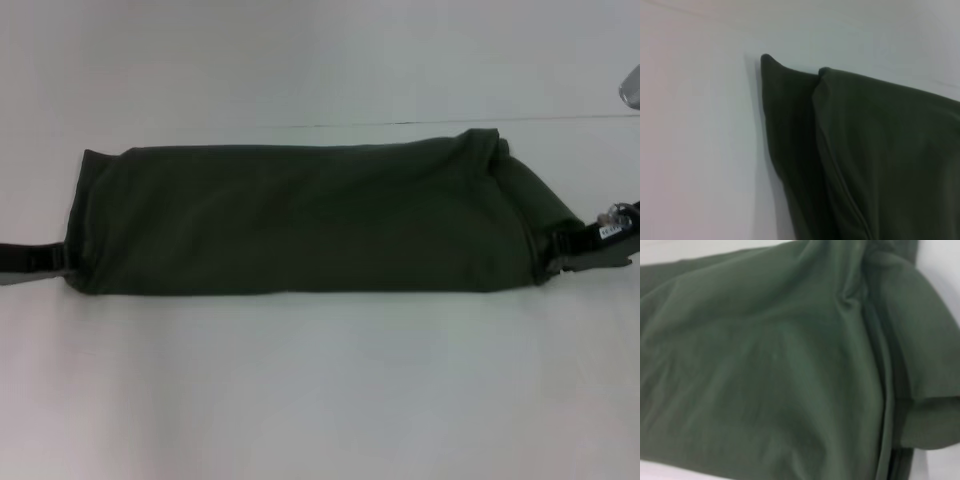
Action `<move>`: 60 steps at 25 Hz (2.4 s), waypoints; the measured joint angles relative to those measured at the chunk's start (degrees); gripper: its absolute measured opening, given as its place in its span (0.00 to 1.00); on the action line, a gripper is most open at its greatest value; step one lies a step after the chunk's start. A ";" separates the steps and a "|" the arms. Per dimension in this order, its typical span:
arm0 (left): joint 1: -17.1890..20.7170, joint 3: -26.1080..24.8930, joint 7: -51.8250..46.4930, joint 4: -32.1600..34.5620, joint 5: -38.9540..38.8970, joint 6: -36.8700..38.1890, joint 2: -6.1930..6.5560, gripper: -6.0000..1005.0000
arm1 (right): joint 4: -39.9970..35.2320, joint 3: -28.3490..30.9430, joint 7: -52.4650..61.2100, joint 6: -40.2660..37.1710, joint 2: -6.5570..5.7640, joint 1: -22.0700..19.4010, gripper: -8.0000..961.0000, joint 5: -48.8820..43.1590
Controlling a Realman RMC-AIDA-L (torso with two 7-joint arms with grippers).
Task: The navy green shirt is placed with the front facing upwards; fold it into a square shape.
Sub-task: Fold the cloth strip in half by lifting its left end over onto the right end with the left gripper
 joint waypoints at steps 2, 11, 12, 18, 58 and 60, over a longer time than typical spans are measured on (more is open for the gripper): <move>0.45 -0.60 -0.36 1.61 1.26 2.77 0.09 0.03 | -1.71 -0.01 -0.28 -3.37 -0.03 -0.74 0.01 0.00; 3.15 -4.70 -2.49 9.77 6.67 16.99 0.76 0.03 | -5.60 -0.05 -3.21 -16.68 -0.22 -4.11 0.01 -0.09; 3.27 -5.28 -2.51 10.16 7.34 18.67 0.90 0.03 | -5.68 -0.04 -3.69 -17.86 -0.23 -4.43 0.01 -0.20; 4.48 -8.16 -2.01 12.08 10.85 28.17 1.51 0.03 | -5.71 -0.05 -6.45 -23.24 -0.11 -5.74 0.01 -3.47; 5.09 -17.81 -4.24 13.75 15.17 34.44 3.19 0.16 | -12.22 11.99 -19.36 -34.38 -1.01 -1.62 0.63 0.85; 4.08 -17.78 -5.06 12.76 14.90 33.24 3.39 0.19 | -11.22 12.54 -22.98 -33.02 -0.81 -2.19 0.71 6.26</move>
